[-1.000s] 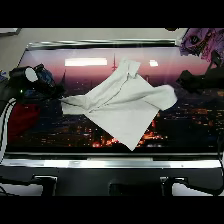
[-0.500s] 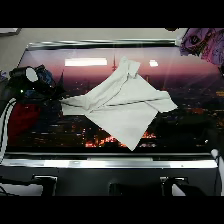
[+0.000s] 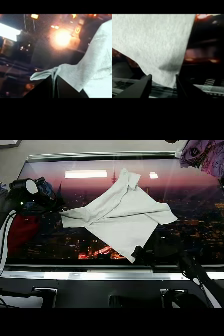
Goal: Fold the clothes and pants, and hang the long-sleeved shirts on hangers.
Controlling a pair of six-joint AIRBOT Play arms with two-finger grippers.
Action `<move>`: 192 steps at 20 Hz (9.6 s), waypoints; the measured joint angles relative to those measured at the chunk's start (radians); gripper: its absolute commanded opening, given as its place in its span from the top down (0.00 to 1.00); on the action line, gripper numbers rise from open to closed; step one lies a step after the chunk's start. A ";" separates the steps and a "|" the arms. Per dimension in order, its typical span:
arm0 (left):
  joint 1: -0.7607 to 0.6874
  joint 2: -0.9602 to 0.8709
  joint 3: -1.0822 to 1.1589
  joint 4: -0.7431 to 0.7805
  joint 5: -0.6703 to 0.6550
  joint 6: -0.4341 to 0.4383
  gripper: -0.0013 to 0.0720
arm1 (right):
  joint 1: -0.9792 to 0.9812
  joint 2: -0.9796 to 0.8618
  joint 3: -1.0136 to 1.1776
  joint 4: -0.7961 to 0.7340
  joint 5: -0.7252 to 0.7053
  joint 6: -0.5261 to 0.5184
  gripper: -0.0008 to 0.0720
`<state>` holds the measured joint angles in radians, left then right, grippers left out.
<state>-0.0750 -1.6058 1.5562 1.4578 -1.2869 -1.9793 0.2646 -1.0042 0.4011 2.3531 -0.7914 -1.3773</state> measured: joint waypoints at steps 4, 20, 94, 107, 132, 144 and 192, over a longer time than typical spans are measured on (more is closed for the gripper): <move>0.000 0.000 0.000 0.000 0.000 0.000 0.95 | 0.019 0.000 -0.006 -0.020 0.018 0.043 0.50; 0.027 0.056 0.191 -0.003 0.012 0.073 0.95 | 0.024 -0.109 0.615 -0.270 0.046 0.024 0.94; 0.460 0.420 -0.538 -0.101 -0.098 0.364 0.53 | -0.618 -0.443 0.348 -0.041 -0.463 -0.542 0.66; 0.460 0.407 -0.812 -0.435 0.106 0.655 0.53 | -0.507 -0.335 0.346 -0.090 -0.413 -0.522 0.94; 0.365 0.311 -0.835 -0.545 0.187 0.706 0.96 | -0.495 -0.284 0.362 -0.010 -0.490 -0.551 0.94; 0.304 0.537 0.206 -0.262 0.172 0.502 0.96 | -0.340 -0.166 1.355 -0.098 -0.409 -0.378 0.95; 0.449 0.130 -0.126 -0.187 -0.103 0.390 0.37 | -0.655 -0.529 1.019 -0.277 -0.700 -0.349 0.39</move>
<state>0.3737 -1.4757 1.4303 1.2705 -1.3899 -1.5894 -0.3901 -1.5333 1.4200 2.0758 -1.4914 -1.7264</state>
